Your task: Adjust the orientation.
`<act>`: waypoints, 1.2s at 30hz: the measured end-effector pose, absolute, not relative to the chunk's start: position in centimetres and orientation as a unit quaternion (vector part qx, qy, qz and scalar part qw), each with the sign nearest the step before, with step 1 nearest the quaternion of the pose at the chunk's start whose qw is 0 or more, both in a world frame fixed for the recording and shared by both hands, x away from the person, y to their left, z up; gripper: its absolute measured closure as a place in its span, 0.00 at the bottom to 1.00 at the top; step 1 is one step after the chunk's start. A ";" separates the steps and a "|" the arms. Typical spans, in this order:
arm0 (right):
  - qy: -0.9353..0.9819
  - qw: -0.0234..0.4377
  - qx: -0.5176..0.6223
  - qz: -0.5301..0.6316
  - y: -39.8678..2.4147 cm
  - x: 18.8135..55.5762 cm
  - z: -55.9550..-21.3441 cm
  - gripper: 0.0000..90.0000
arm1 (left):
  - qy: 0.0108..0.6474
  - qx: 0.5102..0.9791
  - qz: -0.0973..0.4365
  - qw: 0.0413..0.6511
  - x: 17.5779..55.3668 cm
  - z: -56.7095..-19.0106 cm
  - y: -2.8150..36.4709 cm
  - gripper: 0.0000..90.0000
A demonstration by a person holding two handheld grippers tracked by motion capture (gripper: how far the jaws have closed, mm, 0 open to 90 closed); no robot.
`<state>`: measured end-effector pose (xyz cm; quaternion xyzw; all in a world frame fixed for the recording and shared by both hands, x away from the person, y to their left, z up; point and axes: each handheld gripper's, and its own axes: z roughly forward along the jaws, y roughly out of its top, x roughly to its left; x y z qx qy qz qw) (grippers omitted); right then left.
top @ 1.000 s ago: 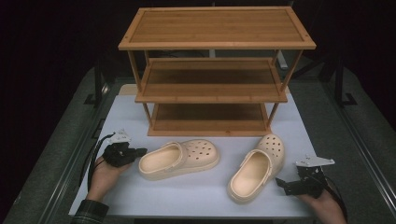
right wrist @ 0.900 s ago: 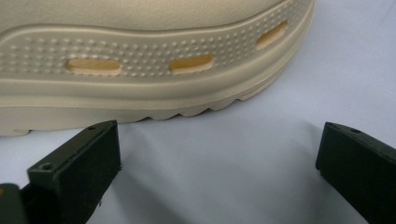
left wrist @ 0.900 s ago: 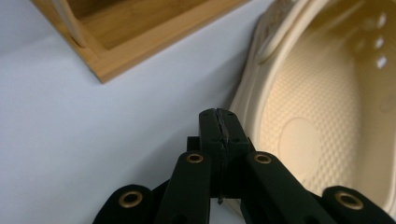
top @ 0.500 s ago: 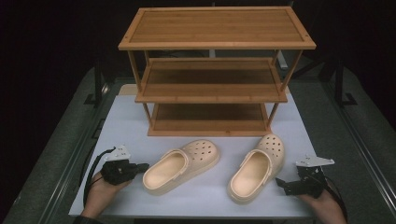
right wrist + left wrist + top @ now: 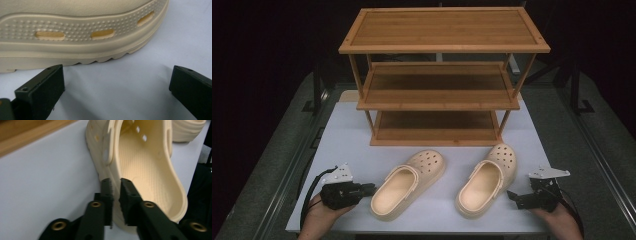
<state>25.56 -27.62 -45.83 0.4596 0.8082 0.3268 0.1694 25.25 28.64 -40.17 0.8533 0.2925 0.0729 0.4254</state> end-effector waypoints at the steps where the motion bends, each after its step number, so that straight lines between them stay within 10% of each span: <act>1: 0.808 0.169 0.460 0.327 -27.6 25.6 -45.8 0.00 | 0.292 0.851 0.075 0.430 25.4 -40.0 28.5 0.82; 12: 0.808 0.170 0.460 0.327 -27.6 25.6 -45.9 0.00 | 0.273 0.856 0.085 0.431 28.1 -39.1 25.5 0.62; 36: 0.807 0.170 0.460 0.328 -27.6 25.5 -45.9 0.00 | 0.254 0.863 0.092 0.427 30.8 -39.7 20.9 0.70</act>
